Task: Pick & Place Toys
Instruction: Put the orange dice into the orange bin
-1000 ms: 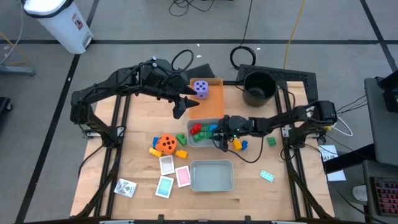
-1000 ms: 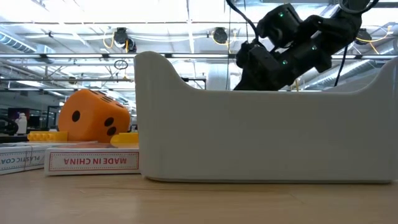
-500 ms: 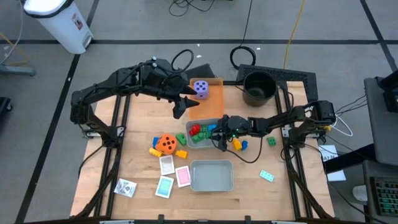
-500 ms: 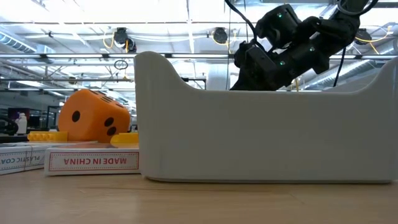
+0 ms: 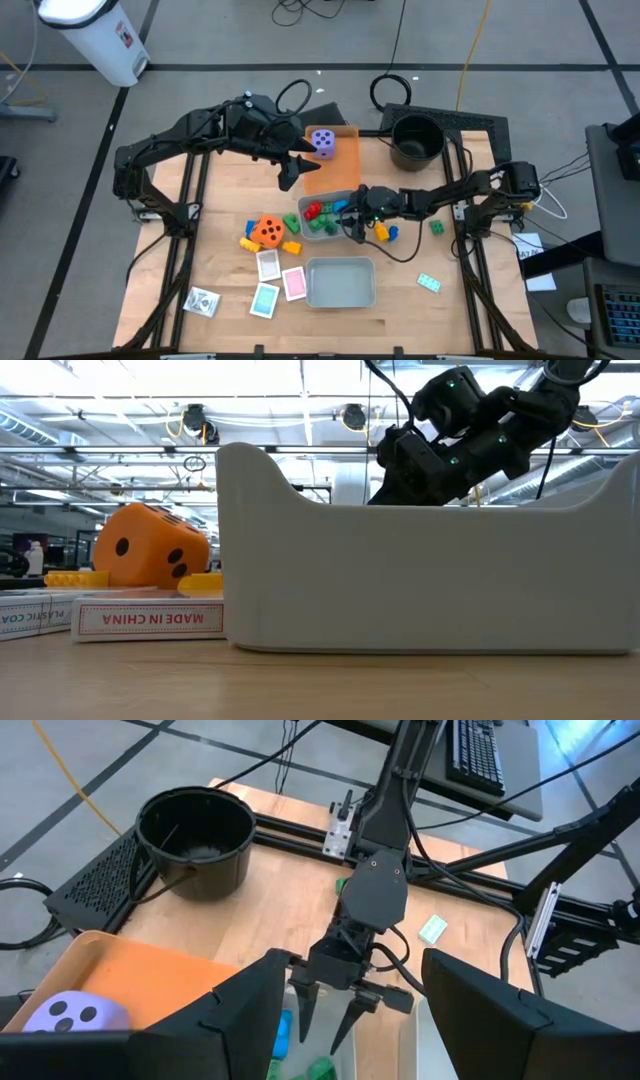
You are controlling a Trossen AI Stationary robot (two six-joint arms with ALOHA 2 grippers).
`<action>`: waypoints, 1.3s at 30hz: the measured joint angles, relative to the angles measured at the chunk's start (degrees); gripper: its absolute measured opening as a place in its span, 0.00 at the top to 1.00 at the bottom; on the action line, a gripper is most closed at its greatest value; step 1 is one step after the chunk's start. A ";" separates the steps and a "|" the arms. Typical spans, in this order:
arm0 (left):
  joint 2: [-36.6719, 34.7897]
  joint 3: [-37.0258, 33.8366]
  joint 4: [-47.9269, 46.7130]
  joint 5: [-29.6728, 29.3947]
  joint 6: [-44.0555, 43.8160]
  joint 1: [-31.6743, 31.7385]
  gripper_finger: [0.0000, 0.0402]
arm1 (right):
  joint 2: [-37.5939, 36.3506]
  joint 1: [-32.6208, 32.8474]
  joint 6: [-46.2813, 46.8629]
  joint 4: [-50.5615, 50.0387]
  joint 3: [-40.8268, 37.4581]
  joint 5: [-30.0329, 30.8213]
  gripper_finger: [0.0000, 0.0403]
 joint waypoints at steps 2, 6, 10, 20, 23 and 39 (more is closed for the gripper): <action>0.02 0.00 0.00 -0.01 0.01 0.00 0.40 | -0.89 -0.28 -0.79 -0.83 0.28 0.05 0.57; 0.02 0.00 -0.04 -0.02 -0.01 0.00 0.40 | -4.70 -1.51 -2.20 -1.54 1.40 0.05 0.57; 0.02 0.00 -1.26 0.32 -0.07 0.00 0.40 | -9.21 -3.13 -3.01 -2.28 1.46 0.12 0.58; 0.01 -0.02 -10.69 0.05 -4.98 -3.30 0.40 | -24.94 -4.05 -7.58 -19.15 1.55 0.23 0.58; 0.01 -0.03 -9.52 -4.51 -5.78 -6.29 0.40 | -29.78 -3.34 -7.96 -28.91 1.55 0.27 0.59; -0.05 -19.92 5.48 -10.45 -18.01 -15.39 0.40 | -42.14 0.88 8.37 -50.14 1.55 0.03 0.59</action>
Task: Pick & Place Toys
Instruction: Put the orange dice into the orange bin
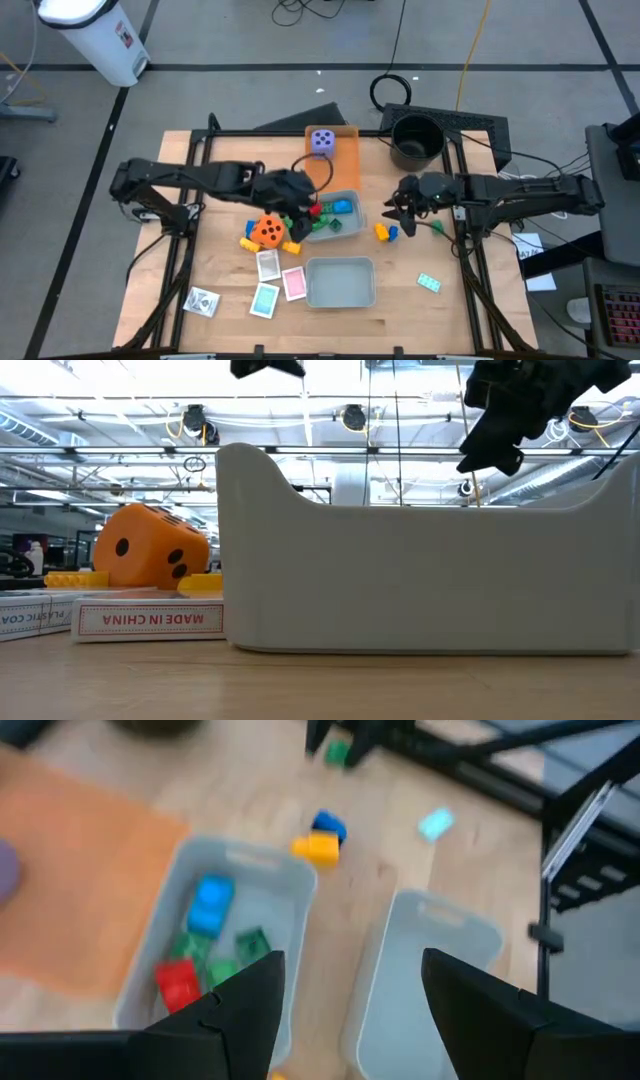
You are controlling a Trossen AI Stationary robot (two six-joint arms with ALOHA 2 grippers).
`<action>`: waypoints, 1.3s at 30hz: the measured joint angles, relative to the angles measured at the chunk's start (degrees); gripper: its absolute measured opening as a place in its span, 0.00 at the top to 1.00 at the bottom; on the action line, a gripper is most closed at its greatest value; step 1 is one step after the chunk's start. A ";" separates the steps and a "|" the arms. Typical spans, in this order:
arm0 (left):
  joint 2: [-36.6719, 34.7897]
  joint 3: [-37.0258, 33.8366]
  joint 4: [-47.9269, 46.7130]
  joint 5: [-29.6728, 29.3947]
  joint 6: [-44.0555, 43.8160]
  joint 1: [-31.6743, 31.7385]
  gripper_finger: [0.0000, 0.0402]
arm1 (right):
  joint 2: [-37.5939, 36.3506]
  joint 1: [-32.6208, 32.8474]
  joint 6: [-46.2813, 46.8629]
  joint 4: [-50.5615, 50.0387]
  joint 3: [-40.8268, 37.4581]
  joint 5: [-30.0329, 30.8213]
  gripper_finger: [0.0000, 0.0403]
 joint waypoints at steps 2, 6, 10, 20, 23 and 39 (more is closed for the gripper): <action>-0.74 -2.08 -0.65 -0.02 -0.90 -0.90 0.40 | -0.28 0.50 1.62 0.44 0.00 0.00 0.59; -3.85 -6.99 -2.04 -1.05 -4.26 -2.30 0.40 | -0.34 1.37 5.74 0.80 0.00 0.01 0.59; -9.82 -15.13 -2.05 -2.23 -10.50 -3.54 0.40 | 0.06 2.60 10.24 0.91 0.02 0.03 0.59; -24.17 -34.02 -0.15 -4.54 -34.19 -5.87 0.40 | 1.96 5.36 19.78 16.38 -3.31 6.21 0.59; -25.95 -37.91 0.46 -4.53 -39.72 -5.69 0.40 | 2.84 5.44 23.11 25.19 -6.70 6.21 0.59; -22.56 -41.74 -1.33 -4.35 -46.63 -2.55 0.40 | 6.57 5.40 28.39 46.82 -16.58 6.21 0.59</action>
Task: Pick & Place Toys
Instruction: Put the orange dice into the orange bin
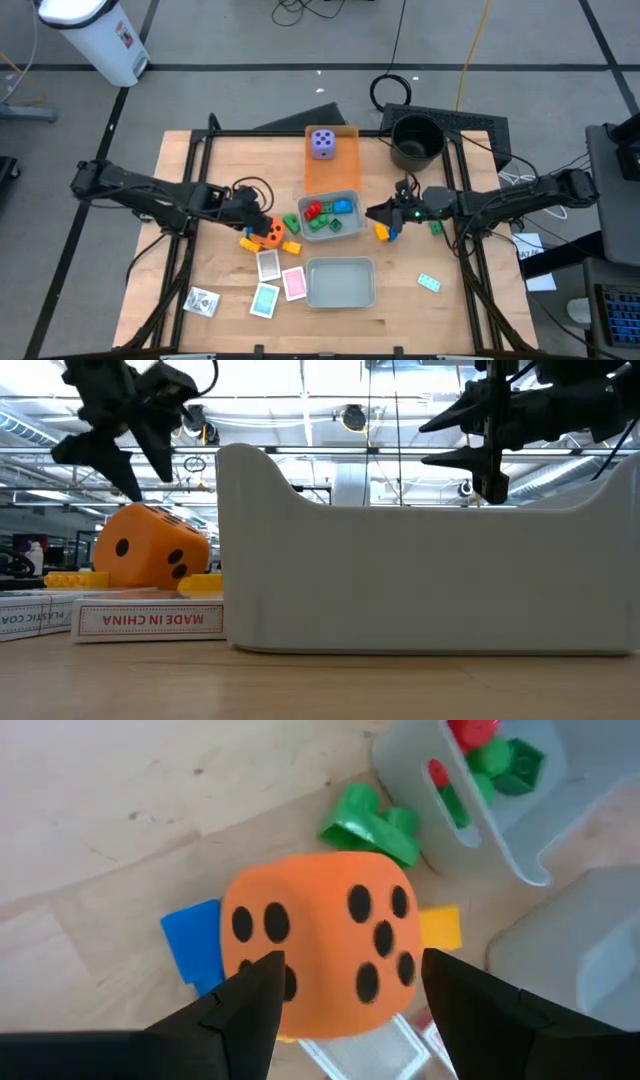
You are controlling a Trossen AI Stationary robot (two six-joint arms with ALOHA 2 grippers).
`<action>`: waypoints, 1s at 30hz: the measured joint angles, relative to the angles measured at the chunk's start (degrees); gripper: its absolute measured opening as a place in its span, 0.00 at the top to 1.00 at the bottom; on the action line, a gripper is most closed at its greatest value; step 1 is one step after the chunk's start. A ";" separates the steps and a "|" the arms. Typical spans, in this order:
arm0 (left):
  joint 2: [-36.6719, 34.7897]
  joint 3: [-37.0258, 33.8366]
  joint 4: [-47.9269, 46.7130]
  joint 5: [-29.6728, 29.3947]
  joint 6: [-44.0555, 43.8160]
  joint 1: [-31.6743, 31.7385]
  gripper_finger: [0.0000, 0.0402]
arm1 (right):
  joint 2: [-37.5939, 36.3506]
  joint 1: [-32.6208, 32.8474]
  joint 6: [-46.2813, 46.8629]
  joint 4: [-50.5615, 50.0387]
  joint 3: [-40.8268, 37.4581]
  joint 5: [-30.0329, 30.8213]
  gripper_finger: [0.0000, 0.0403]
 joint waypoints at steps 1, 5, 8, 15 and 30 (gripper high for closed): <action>0.67 -0.02 0.02 0.19 -0.02 0.27 0.40 | 0.00 0.00 -0.76 0.02 -0.01 0.00 0.59; 3.03 0.00 0.82 2.59 -0.07 1.89 0.40 | -0.01 -0.22 -3.08 0.05 -0.01 -0.24 0.59; 4.68 0.00 1.09 5.26 -0.05 3.15 0.40 | -0.03 -0.22 -4.45 0.01 -0.01 -0.27 0.59; 7.14 0.01 2.69 8.33 -0.11 4.89 0.40 | -0.03 -0.22 -7.29 -0.14 -0.01 -0.39 0.59; 13.72 0.34 3.99 17.66 9.59 8.94 0.40 | -0.03 -0.22 -7.29 -0.60 -0.01 -0.46 0.59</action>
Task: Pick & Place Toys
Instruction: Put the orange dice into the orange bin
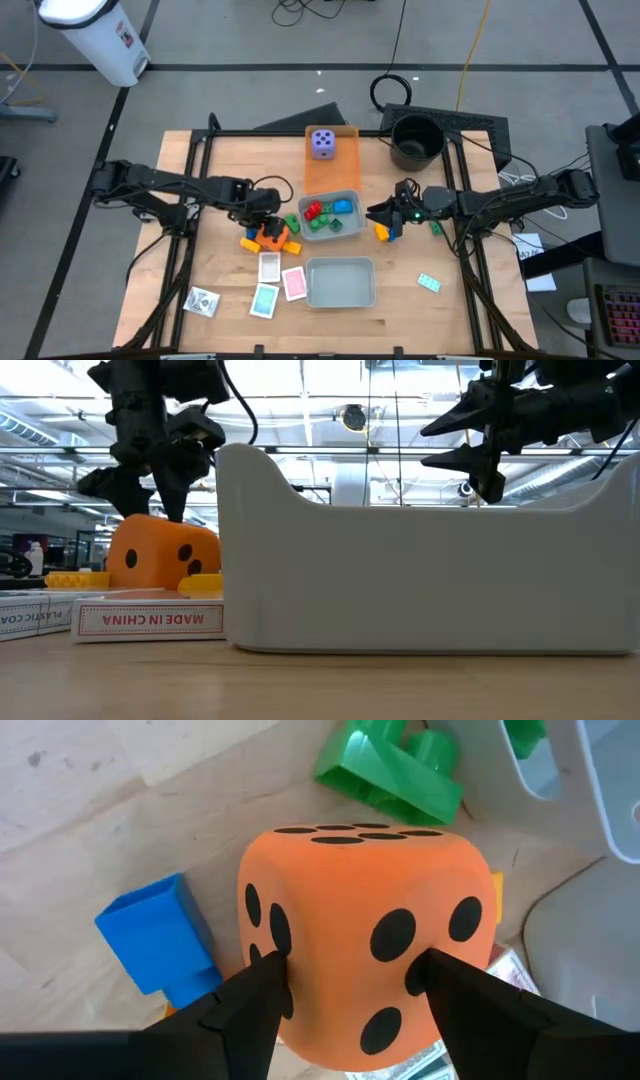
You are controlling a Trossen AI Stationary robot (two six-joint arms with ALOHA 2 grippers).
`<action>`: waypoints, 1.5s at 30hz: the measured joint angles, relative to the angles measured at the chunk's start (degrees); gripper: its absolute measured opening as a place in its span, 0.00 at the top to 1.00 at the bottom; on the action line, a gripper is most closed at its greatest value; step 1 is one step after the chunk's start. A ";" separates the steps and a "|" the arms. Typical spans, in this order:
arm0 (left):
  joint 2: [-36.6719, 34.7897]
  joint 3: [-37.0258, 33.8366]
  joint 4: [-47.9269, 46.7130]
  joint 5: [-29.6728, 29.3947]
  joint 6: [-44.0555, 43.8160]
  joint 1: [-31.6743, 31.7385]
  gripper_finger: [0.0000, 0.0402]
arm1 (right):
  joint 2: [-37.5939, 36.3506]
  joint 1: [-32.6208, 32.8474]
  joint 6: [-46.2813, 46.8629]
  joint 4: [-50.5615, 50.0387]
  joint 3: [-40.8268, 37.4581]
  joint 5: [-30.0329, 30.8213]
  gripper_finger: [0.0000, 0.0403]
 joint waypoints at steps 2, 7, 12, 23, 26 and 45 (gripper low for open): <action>0.05 -0.07 -0.04 1.15 2.10 0.71 0.41 | 0.00 0.00 0.02 0.10 0.00 0.00 0.59; 0.12 -0.12 -0.10 2.47 6.55 1.83 0.56 | 0.00 0.00 0.02 0.17 0.00 0.00 0.59; 0.18 -0.17 -0.22 3.31 10.43 2.96 0.73 | 0.00 0.00 0.02 0.17 0.00 0.00 0.59; -0.01 -0.30 -0.32 5.22 14.75 6.21 0.78 | 0.00 0.00 -0.39 0.17 0.00 0.09 0.59; -1.10 -0.38 -0.44 5.92 15.10 7.29 0.79 | 0.00 0.00 -0.40 0.17 0.02 0.11 0.59; -10.00 -0.43 -0.87 3.39 16.73 10.14 1.00 | 0.00 0.00 -1.05 0.17 0.02 0.20 0.59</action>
